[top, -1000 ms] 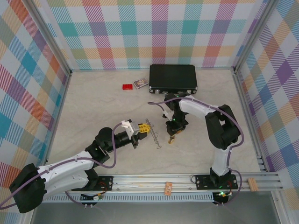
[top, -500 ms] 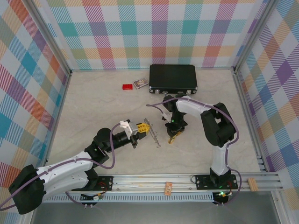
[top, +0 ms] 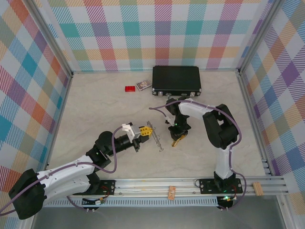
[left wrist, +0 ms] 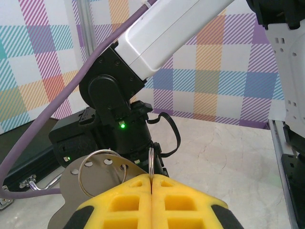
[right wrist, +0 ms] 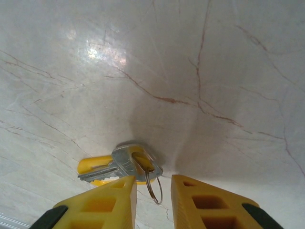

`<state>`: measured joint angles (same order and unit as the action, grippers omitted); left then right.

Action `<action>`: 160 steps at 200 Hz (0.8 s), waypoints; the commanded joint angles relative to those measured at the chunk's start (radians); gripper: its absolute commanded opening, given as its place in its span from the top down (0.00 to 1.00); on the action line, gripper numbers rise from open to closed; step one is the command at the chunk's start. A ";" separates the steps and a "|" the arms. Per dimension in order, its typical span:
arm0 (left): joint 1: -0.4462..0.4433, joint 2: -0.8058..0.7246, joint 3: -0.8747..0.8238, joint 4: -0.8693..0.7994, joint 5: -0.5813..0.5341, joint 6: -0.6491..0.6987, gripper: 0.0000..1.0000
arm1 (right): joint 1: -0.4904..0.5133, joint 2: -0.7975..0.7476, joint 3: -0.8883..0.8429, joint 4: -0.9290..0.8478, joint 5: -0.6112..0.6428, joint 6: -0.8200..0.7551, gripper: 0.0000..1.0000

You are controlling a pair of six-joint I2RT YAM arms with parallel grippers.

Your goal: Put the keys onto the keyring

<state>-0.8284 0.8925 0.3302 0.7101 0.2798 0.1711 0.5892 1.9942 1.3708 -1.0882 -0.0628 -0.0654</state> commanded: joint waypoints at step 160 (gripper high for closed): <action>0.012 -0.012 0.011 0.056 0.029 -0.043 1.00 | -0.021 -0.418 -0.179 0.269 -0.190 0.080 1.00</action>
<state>-0.8284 0.8925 0.3298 0.7105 0.2813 0.1486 0.5762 1.7042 1.2575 -0.9634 -0.1654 -0.0296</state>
